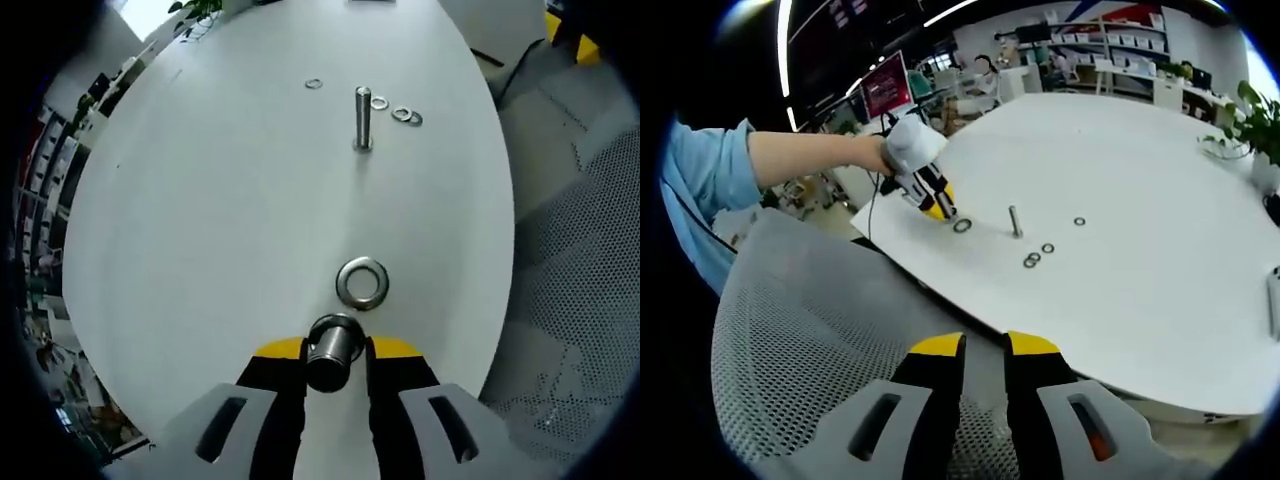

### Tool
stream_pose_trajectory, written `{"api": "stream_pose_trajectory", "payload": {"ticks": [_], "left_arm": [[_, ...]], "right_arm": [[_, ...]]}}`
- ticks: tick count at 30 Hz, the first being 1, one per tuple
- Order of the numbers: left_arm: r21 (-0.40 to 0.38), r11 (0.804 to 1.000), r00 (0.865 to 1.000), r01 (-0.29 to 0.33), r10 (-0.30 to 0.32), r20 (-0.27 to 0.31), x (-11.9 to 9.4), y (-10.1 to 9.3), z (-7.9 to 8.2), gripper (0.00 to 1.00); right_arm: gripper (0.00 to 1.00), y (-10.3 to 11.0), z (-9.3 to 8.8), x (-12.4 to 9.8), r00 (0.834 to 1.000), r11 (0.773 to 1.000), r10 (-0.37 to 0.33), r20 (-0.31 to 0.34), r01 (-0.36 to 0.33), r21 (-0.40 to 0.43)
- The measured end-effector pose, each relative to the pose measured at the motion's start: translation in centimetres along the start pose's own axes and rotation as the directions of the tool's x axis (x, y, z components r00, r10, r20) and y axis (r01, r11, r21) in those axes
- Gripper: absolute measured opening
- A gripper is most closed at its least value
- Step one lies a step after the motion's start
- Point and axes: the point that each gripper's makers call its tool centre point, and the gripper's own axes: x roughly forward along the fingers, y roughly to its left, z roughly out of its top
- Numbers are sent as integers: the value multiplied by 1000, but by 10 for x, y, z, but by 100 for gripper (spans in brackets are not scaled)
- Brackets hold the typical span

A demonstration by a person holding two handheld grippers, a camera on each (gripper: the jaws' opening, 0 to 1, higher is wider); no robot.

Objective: Place the washer onto the threaded stud by aligning its center hole with the stud, sliding it down to the base, and recovering from edge contact or off-axis alignment until the washer reaches the visible bottom stop.

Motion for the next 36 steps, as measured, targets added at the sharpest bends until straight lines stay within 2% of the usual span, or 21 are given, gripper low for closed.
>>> {"api": "stream_pose_trajectory", "payload": {"ticks": [6, 9, 10, 14, 17, 20, 22, 24, 26, 33, 36], "left_arm": [[-15, 1000, 999, -1, 2, 49, -9, 3, 5, 29], [-6, 1000, 999, -19, 19, 43, -13, 5, 5, 29], [27, 999, 999, -38, 37, 35, -14, 8, 4, 28], [-4, 999, 997, -37, 37, 71, -17, 8, 11, 28], [14, 999, 995, -50, 48, 87, -20, 9, 15, 29], [22, 999, 995, -37, 35, 94, -20, 5, 19, 29], [46, 998, 994, -40, 35, 105, -20, 3, 23, 33], [49, 998, 990, -50, 43, 136, -19, 3, 30, 42], [36, 999, 991, -24, 19, 131, -17, -1, 32, 40], [94, 996, 994, -9, -2, 111, -9, -7, 36, 39], [81, 997, 993, 17, -26, 111, -3, -8, 39, 39]], "right_arm": [[18, 0, 0, 0, 1000, 1000, 1, 0, -1, -1], [18, 0, 0, 0, 1000, 1000, 2, -1, -2, -3], [18, 0, 0, 0, 1000, 1000, 2, -1, -2, -4], [18, 1, 0, 0, 1000, 1000, 3, -1, -3, -4], [18, 1, 0, 0, 1000, 1000, 2, 0, -2, -4], [18, 1, 0, 0, 1000, 1000, 2, 2, -2, -3], [18, 1, 0, 0, 1000, 1000, 2, 3, -2, -1], [18, 0, 0, 0, 1000, 1000, 1, 4, -1, -1], [18, 0, 0, 0, 1000, 1000, 1, 4, -1, -1], [18, 0, 1, 0, 1000, 1000, -1, 6, 1, 1], [18, 0, 1, 0, 1000, 1000, -1, 6, 1, 1]]}}
